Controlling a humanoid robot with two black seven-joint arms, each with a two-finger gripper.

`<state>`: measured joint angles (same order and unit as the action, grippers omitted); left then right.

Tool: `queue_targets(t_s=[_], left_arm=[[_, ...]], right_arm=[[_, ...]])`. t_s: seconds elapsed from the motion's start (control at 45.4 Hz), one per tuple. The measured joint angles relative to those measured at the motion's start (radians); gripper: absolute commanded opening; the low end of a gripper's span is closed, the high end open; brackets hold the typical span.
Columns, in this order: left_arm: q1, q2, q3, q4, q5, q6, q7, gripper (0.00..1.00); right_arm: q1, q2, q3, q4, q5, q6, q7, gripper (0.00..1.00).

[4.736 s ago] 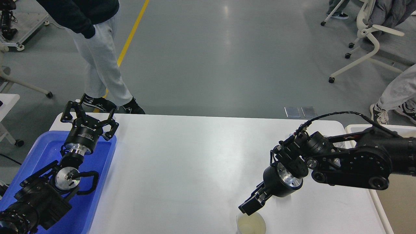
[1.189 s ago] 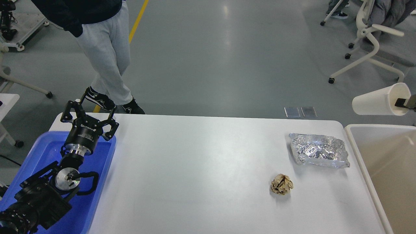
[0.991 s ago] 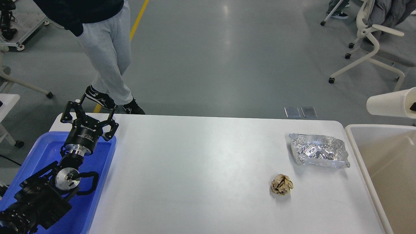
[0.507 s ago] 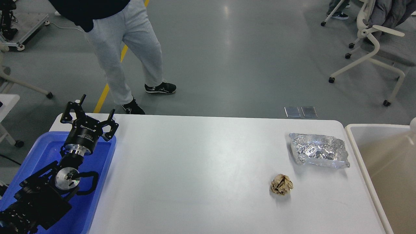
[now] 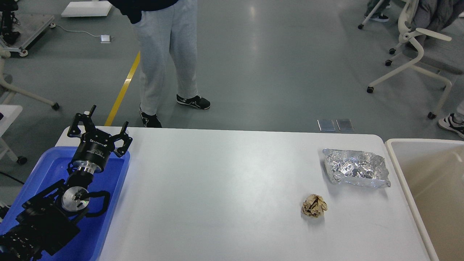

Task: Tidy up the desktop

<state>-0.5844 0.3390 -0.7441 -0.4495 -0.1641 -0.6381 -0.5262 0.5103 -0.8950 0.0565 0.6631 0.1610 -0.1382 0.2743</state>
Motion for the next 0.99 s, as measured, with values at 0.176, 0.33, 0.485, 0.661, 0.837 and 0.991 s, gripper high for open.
queue_targets(t_s=[0.176, 0.33, 0.485, 0.661, 0.837, 0.991], left_arm=[[0.000, 0.000, 0.000, 0.000, 0.000, 0.000, 0.000, 1.00], [0.000, 0.000, 0.000, 0.000, 0.000, 0.000, 0.000, 1.00], [0.000, 0.000, 0.000, 0.000, 0.000, 0.000, 0.000, 1.00], [0.000, 0.000, 0.000, 0.000, 0.000, 0.000, 0.000, 1.00], [0.000, 0.000, 0.000, 0.000, 0.000, 0.000, 0.000, 1.00], [0.000, 0.000, 0.000, 0.000, 0.000, 0.000, 0.000, 1.00]], right_arm=[[-0.053, 0.140, 0.052, -0.178, 0.018, 0.002, -0.003, 0.00], [-0.074, 0.268, 0.080, -0.358, 0.024, 0.026, -0.007, 0.00], [-0.080, 0.346, 0.097, -0.480, 0.028, 0.055, -0.011, 0.00], [-0.072, 0.391, 0.109, -0.550, 0.029, 0.074, -0.013, 0.00], [-0.056, 0.409, 0.113, -0.578, 0.025, 0.082, -0.014, 0.00], [-0.047, 0.420, 0.113, -0.590, 0.021, 0.080, -0.014, 0.77]])
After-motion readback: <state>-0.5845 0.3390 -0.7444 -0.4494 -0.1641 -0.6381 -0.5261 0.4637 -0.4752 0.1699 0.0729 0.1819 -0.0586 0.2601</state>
